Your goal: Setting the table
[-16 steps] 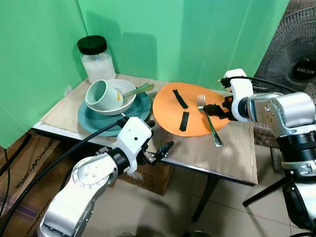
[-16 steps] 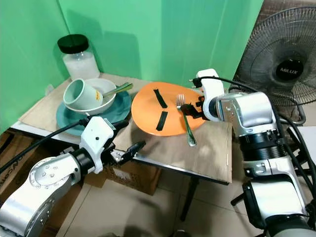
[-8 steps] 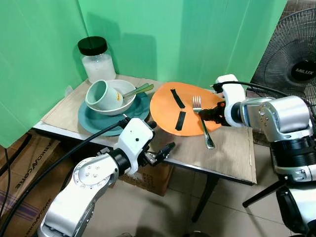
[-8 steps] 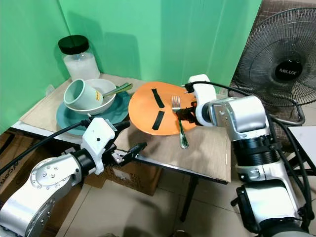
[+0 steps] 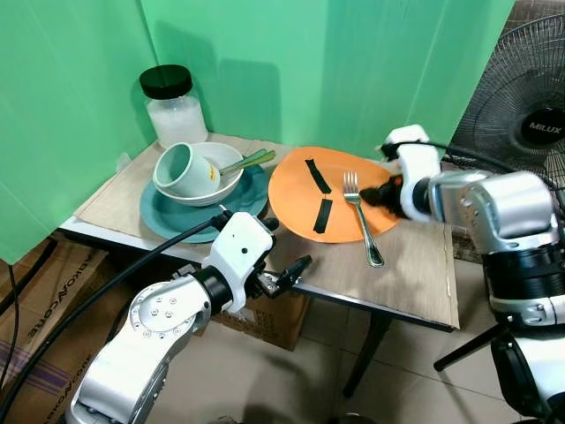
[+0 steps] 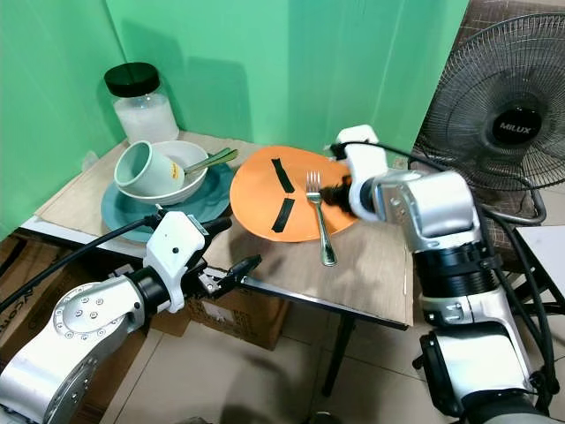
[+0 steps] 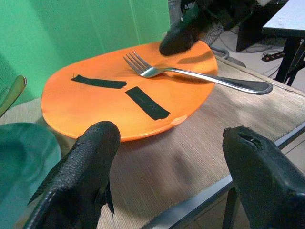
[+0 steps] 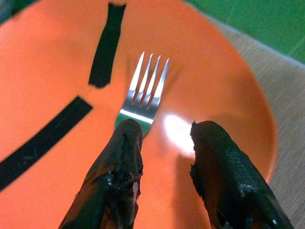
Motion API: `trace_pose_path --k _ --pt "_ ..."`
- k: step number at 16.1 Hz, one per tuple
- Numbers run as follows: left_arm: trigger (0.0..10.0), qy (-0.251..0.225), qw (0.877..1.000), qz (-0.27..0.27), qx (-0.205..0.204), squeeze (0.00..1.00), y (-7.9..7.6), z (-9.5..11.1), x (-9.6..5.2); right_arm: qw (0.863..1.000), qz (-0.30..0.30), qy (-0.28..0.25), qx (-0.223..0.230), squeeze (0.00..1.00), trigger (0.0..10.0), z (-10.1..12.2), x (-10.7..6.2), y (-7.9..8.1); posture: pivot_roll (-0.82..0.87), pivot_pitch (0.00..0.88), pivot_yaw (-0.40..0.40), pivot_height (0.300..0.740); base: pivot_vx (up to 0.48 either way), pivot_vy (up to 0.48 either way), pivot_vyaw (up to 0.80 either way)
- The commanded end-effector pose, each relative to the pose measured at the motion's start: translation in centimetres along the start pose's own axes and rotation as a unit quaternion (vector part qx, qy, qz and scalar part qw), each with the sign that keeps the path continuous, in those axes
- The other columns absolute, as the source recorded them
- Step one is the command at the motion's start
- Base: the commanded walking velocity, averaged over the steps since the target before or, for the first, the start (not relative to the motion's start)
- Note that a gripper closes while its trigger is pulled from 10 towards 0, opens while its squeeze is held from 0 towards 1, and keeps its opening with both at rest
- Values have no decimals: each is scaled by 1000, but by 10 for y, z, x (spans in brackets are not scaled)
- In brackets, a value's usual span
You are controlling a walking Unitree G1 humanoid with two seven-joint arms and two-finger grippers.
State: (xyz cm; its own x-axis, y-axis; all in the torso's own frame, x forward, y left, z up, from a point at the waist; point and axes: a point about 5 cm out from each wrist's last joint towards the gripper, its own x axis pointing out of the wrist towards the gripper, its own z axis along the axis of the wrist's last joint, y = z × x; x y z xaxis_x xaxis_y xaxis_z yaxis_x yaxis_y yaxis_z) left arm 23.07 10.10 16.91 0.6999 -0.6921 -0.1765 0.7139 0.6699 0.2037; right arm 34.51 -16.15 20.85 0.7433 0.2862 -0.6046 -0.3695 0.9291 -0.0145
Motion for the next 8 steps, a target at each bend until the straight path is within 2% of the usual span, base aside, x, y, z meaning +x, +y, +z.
trace_pose_path --k 1,4,8 --pt "10000 -5 1000 1 8 0 0 3 -1 1000 -1 -15 10 1000 10000 8 -5 0 -131 48 33 740 0 0 0" --pt "10000 -5 1000 4 7 0 0 3 -1 999 23 -13 23 1000 10000 10 -15 7 -131 48 30 740 0 0 0" --pt "10000 -5 1000 3 6 0 0 3 -1 999 37 3 37 1000 10000 6 -18 11 -133 49 30 740 0 0 0"
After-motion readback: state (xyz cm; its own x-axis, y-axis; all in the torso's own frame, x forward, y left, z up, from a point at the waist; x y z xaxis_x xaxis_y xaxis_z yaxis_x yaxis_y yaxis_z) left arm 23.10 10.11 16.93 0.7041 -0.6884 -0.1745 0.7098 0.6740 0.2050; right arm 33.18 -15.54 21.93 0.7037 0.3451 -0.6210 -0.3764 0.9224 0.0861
